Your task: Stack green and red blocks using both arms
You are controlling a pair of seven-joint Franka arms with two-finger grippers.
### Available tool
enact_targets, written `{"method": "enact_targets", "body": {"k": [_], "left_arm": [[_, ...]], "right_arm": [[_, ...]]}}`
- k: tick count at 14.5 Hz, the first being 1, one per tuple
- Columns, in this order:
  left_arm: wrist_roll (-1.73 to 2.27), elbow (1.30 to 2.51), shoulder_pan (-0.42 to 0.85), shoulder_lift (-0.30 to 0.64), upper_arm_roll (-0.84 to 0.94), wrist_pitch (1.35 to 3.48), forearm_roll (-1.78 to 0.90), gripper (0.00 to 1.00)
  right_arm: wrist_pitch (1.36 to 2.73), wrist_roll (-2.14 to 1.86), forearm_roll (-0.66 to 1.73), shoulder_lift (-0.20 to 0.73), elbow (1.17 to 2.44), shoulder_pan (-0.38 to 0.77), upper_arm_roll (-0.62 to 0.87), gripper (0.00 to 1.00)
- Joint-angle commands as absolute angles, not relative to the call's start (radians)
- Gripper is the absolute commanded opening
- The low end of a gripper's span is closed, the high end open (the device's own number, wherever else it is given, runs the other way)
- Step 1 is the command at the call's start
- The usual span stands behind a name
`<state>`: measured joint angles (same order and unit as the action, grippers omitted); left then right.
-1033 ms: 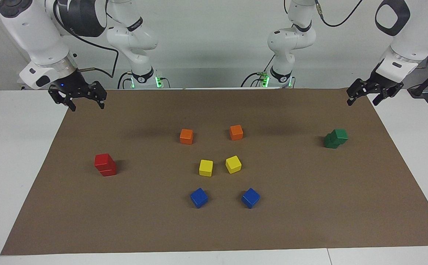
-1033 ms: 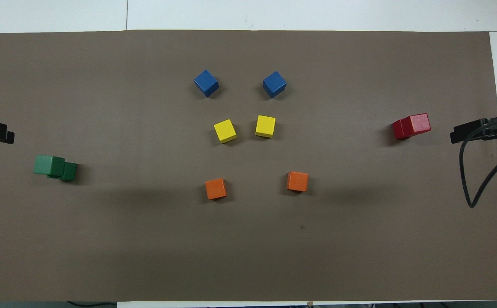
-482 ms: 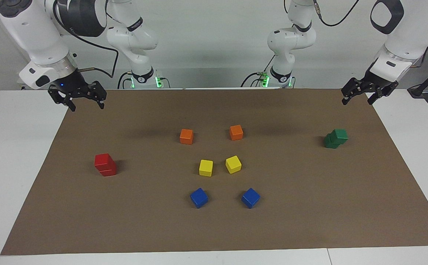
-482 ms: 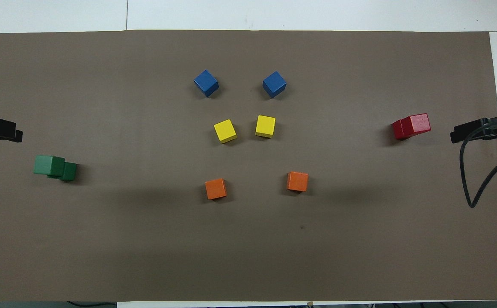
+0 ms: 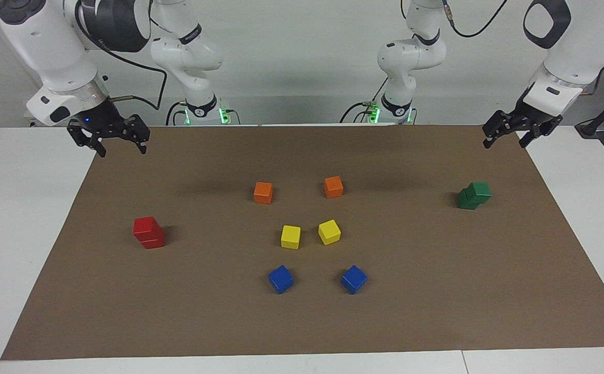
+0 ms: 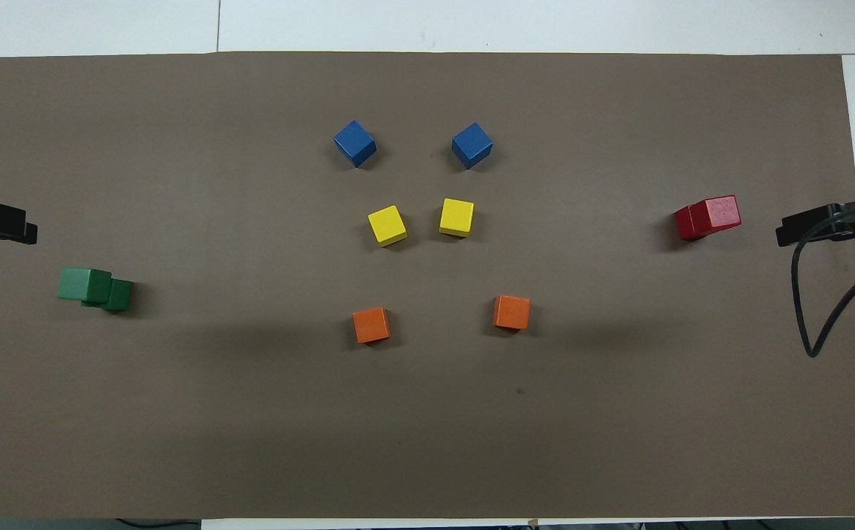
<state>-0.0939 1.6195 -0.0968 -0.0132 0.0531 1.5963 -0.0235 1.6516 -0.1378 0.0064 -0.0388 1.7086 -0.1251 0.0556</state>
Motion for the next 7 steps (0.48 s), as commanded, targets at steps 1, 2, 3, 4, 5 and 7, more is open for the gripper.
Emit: {"method": "enact_targets", "body": {"k": [1,2,3,4,5,7], "left_arm": [[-0.078,1.603,-0.084,-0.014,0.044,1.580,-0.018,1.00],[-0.078,1.605,-0.084,-0.014,0.046,1.580,-0.018,1.00],[-0.078,1.603,-0.084,-0.014,0.046,1.578,-0.018,1.00],[-0.078,1.603,-0.084,-0.014,0.046,1.578,-0.018,1.00],[-0.078,1.605,-0.084,-0.014,0.046,1.578,-0.018,1.00],[-0.078,1.603,-0.084,-0.014,0.046,1.575,-0.018,1.00]], "right_arm": [[1.640,-0.115,-0.009,-0.032,1.697,-0.129,0.063,1.00],[1.640,-0.115,-0.009,-0.032,1.697,-0.130,0.063,1.00],[1.640,-0.115,-0.009,-0.032,1.698,-0.129,0.063,1.00],[1.641,-0.115,-0.009,-0.032,1.698,-0.130,0.063,1.00],[1.641,-0.115,-0.009,-0.032,1.698,-0.130,0.063,1.00],[1.643,-0.115,-0.009,-0.034,1.698,-0.130,0.063,1.00]]}}
